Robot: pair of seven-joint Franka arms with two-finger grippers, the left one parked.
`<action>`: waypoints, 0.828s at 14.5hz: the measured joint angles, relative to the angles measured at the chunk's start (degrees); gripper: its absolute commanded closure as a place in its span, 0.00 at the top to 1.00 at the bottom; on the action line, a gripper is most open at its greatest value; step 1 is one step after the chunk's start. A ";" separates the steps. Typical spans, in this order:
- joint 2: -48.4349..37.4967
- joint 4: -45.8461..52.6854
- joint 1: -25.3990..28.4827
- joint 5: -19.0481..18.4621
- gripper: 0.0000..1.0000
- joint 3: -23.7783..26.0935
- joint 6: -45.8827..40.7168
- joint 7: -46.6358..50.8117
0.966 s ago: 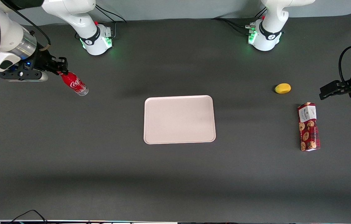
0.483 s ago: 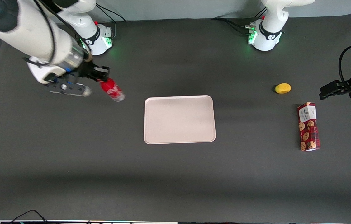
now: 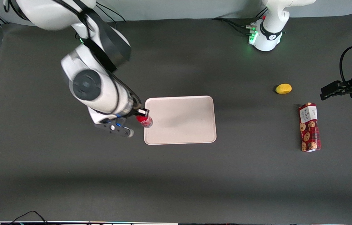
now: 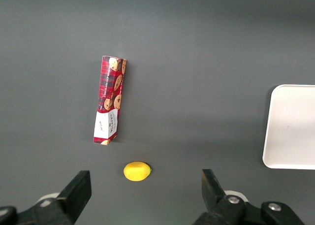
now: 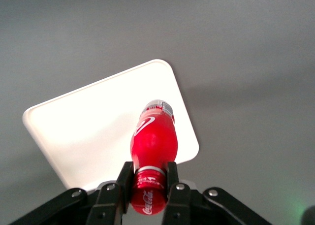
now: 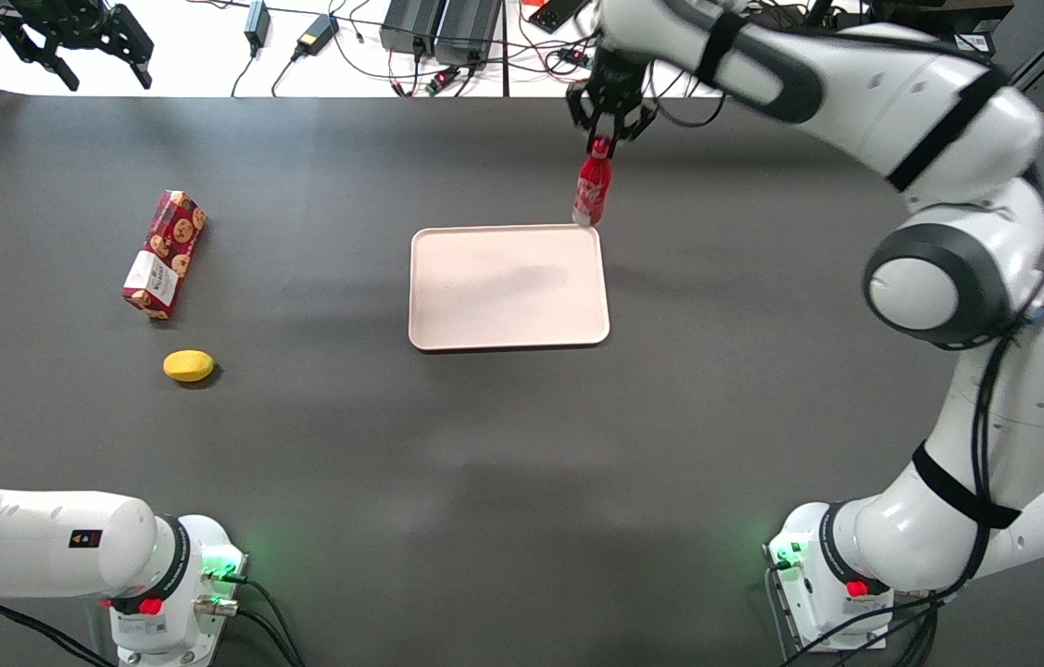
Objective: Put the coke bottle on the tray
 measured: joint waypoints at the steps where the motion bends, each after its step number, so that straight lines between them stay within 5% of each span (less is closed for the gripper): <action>1: 1.81 -0.34 0.76 -1.09 0.00 0.20 1.76 0.94; 11: 3.72 -10.82 1.18 -3.11 0.03 1.40 14.24 4.05; 12: 3.69 -11.70 1.02 -3.44 0.45 1.40 14.67 4.07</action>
